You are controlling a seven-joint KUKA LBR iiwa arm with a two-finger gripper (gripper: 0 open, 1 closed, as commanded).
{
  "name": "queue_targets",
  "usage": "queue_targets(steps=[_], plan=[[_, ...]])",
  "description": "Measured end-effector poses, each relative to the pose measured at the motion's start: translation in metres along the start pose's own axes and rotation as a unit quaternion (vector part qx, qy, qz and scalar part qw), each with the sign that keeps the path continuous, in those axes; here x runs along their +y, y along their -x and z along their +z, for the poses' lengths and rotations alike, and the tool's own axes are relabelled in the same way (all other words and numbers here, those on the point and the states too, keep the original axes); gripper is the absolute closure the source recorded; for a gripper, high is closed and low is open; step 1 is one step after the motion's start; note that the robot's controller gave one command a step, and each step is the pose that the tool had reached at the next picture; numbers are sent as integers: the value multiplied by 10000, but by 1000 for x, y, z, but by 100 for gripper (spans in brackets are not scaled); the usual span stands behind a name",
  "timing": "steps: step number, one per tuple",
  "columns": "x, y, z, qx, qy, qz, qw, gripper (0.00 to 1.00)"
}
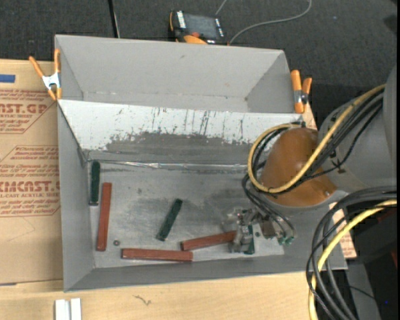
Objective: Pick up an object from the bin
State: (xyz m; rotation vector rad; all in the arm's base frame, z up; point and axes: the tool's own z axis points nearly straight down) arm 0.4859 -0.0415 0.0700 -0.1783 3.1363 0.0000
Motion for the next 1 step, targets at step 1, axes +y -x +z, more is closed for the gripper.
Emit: queue_targets(steps=[1], plan=[[17, 17, -167, -50, -5, 88, 9999, 100]])
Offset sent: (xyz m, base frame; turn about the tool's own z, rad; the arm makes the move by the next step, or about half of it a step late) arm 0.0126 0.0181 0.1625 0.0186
